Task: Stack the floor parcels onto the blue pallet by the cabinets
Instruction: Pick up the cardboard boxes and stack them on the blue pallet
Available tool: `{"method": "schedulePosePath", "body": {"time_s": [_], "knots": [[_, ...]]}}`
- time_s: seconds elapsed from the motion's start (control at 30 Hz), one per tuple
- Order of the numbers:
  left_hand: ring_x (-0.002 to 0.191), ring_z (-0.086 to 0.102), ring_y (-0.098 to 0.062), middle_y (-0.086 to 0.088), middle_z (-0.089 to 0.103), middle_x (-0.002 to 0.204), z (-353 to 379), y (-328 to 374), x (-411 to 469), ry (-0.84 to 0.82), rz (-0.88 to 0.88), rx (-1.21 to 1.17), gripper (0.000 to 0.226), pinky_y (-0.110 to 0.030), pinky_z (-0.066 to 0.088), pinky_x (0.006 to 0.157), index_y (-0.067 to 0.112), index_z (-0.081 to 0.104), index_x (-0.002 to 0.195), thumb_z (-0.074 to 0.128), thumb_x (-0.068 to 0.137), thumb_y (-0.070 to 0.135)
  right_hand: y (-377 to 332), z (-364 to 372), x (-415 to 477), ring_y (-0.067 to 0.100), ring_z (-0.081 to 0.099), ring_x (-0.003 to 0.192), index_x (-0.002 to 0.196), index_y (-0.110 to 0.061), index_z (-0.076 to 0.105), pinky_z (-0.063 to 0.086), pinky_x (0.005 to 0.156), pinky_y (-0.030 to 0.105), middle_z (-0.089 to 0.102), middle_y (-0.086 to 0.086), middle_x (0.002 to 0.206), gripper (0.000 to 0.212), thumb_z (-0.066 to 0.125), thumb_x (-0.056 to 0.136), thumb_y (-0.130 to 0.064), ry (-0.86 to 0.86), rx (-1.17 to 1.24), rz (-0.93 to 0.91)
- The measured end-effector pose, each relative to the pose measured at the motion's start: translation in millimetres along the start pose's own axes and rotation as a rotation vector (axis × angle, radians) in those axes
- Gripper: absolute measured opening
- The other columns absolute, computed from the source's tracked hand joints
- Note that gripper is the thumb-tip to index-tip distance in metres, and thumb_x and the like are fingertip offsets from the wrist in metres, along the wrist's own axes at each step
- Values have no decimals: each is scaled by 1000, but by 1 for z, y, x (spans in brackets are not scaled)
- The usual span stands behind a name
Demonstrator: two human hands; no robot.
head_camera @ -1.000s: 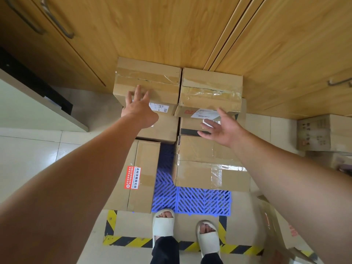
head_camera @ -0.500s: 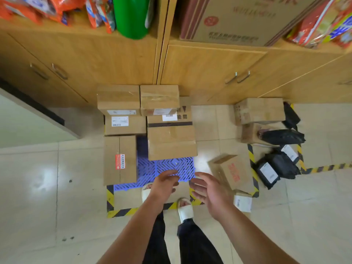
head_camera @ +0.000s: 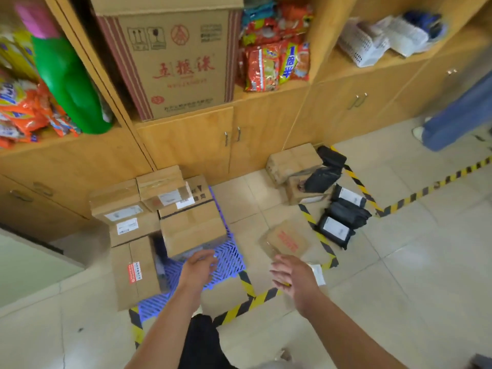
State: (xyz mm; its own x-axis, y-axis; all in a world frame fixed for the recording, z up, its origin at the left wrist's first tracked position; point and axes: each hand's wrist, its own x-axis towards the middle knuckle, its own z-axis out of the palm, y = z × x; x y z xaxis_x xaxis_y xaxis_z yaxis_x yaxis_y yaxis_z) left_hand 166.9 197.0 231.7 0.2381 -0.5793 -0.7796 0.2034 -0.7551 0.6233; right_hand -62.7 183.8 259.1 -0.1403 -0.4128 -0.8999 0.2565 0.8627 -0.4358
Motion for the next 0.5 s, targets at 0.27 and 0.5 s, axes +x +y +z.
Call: {"method": "schedulePosePath", "body": {"time_s": [0.27, 0.5], "knots": [[79, 64, -20, -8, 69, 94, 181, -87, -123, -297, 9, 253, 16, -30, 48, 72, 13, 69, 104, 59, 92, 8, 13, -250, -63, 29, 68, 85, 112, -3, 66, 53, 76, 35, 70, 18, 102, 21, 55, 97, -13, 110, 387, -250], [87, 67, -21, -7, 72, 100, 318, -88, -166, -456, 65, 507, 16, -33, 54, 81, 17, 69, 104, 57, 93, 13, 35, -384, -83, 30, 70, 96, 111, -5, 68, 56, 79, 38, 72, 17, 107, 23, 59, 95, -19, 230, 565, -295]]}}
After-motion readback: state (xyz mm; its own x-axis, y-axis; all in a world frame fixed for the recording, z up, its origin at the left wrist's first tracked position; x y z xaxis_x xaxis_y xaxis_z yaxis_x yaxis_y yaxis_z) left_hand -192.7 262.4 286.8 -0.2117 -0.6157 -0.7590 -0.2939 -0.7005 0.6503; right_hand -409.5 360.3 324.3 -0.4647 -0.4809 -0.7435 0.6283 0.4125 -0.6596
